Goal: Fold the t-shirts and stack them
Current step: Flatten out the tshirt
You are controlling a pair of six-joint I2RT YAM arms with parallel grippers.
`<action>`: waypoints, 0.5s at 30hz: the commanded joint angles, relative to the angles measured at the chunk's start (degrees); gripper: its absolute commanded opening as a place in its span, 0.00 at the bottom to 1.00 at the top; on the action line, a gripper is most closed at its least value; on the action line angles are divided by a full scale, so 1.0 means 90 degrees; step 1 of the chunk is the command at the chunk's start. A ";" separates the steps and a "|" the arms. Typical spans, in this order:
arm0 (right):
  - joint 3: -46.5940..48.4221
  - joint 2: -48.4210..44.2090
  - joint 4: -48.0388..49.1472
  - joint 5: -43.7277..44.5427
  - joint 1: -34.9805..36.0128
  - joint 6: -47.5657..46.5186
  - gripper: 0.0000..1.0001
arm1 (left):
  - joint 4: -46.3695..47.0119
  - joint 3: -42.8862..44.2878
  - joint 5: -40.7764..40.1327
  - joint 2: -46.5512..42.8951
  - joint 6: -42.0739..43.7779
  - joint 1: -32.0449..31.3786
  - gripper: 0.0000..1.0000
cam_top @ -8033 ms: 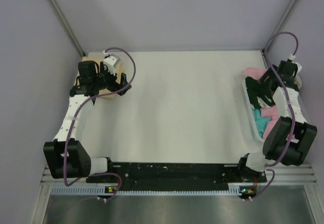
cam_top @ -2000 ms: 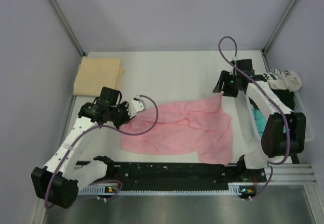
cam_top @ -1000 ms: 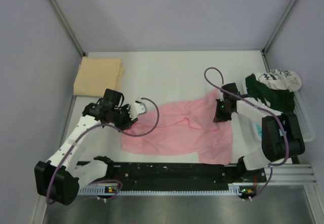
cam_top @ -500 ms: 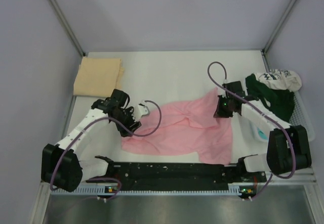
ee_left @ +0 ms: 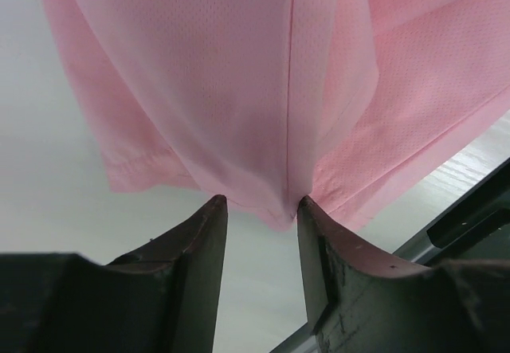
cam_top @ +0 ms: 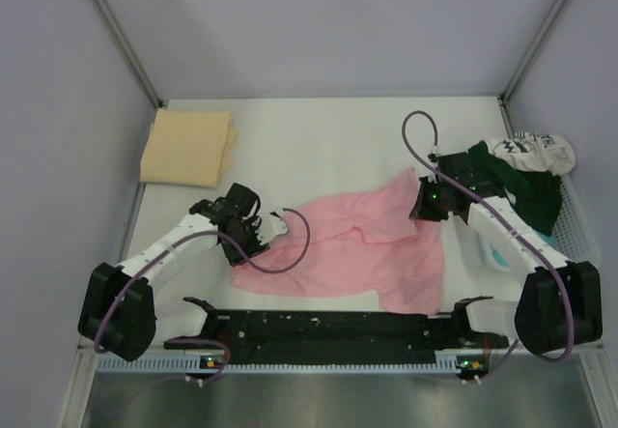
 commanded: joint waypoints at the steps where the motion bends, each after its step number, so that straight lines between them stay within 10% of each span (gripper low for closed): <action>1: 0.0344 -0.0269 -0.0045 0.0073 0.0072 -0.0116 0.00 | 0.0316 -0.0190 -0.0186 0.0025 -0.0029 -0.0001 0.44; 6: 0.0374 -0.0298 -0.0074 0.0142 0.0072 -0.0145 0.00 | 0.0326 -0.0230 0.0283 0.0104 0.0040 0.0018 0.43; 11: 0.0539 -0.0425 -0.0211 0.0171 0.0072 -0.0204 0.00 | 0.0258 -0.0064 -0.0018 0.0046 -0.0087 0.0067 0.00; 15: 0.1114 -0.0776 -0.0396 -0.0287 0.0052 -0.0262 0.00 | -0.0317 0.0618 -0.0527 -0.0441 -0.0312 0.0174 0.00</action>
